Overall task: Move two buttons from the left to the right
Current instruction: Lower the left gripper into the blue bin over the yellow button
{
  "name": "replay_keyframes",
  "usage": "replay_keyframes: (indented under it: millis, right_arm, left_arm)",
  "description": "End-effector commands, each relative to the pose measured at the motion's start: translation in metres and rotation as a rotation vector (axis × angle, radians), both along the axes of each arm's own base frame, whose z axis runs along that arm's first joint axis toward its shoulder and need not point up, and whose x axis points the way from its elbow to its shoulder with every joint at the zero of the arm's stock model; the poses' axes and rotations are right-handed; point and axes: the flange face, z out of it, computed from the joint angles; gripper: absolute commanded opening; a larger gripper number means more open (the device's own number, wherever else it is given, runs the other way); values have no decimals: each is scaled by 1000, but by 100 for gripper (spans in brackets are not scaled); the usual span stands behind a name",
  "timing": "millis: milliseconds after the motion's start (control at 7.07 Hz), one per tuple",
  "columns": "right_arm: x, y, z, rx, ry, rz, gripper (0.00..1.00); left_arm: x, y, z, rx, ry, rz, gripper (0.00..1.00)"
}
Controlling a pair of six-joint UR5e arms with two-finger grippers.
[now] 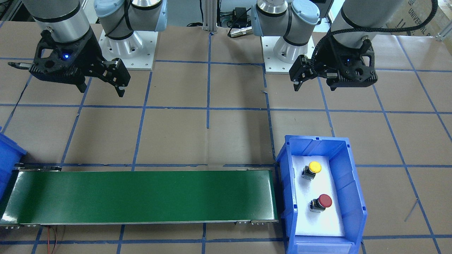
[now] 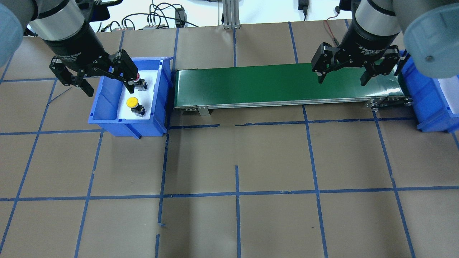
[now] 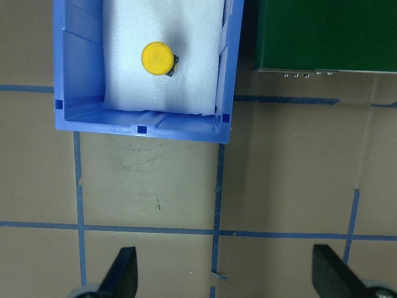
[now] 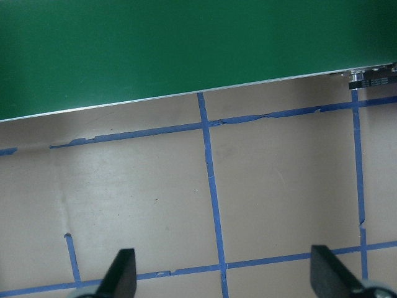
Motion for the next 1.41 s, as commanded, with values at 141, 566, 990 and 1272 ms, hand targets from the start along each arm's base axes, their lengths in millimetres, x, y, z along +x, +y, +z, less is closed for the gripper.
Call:
replay_keyframes:
  millis: [141,566,990,1272]
  right_arm:
    - [0,0,0,0,0,0,100]
    - [0,0,-1,2,0,0,100]
    - [2,0,0,0,0,3,100]
    - [2,0,0,0,0,3,100]
  left_arm:
    - [1,0,1,-5,-4,11,100]
    - [19,-14,-3,-36,-10,-27,100]
    - [54,-125,-124,-61,38,4,100]
    - [60,-139,-157,-58,29,-94,100]
